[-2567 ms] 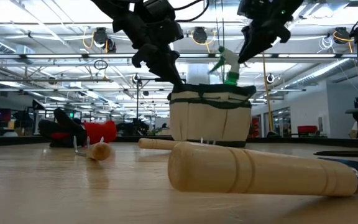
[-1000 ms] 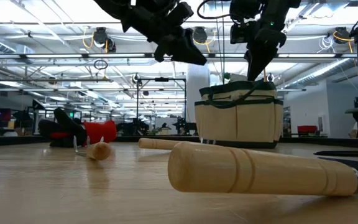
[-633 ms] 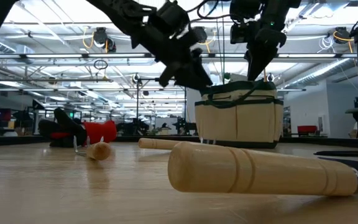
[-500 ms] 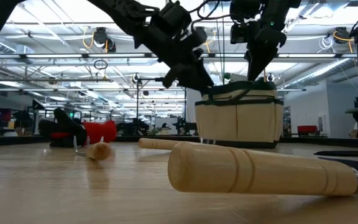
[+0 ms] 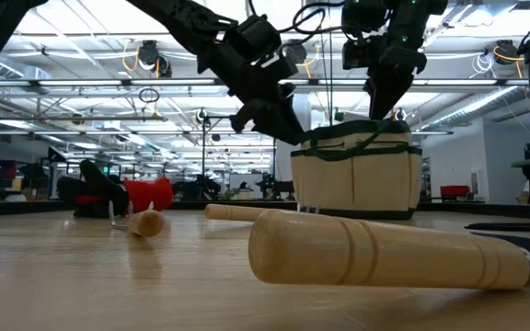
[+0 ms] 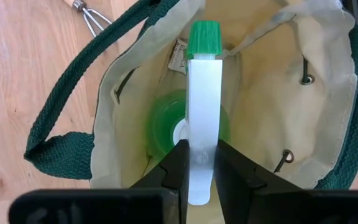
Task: Pick & Place Garden tools in Gardening bag
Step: Put the green spray bottle into the gardening bag
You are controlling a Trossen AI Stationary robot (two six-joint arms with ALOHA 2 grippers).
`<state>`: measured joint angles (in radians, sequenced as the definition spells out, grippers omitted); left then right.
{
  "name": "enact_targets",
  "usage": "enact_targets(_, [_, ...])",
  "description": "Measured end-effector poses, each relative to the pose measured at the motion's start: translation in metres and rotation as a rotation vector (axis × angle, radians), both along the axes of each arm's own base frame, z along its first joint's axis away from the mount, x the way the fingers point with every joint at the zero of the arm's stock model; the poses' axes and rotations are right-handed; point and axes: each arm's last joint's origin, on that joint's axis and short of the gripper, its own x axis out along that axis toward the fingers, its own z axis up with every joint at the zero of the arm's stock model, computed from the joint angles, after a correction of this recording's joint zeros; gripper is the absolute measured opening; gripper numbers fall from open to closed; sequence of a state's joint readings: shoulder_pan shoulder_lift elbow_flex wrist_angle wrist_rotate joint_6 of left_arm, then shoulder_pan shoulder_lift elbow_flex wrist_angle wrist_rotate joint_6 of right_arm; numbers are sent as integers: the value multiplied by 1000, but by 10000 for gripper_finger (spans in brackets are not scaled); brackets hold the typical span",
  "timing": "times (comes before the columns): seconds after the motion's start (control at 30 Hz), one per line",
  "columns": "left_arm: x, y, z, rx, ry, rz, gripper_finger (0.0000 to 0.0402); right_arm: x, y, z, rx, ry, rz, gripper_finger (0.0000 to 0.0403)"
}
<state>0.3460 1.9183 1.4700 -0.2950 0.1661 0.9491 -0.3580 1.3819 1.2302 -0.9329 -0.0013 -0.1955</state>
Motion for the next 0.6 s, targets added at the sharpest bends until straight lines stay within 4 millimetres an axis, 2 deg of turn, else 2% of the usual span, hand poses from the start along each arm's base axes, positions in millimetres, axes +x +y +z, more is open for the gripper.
enact_targets(0.47, [1, -2, 0, 19, -8, -49, 11, 3, -1, 1, -10, -30, 7, 50])
enact_targets(0.6, [-4, -6, 3, 3, 33, -47, 11, 3, -1, 1, -12, -34, 7, 50])
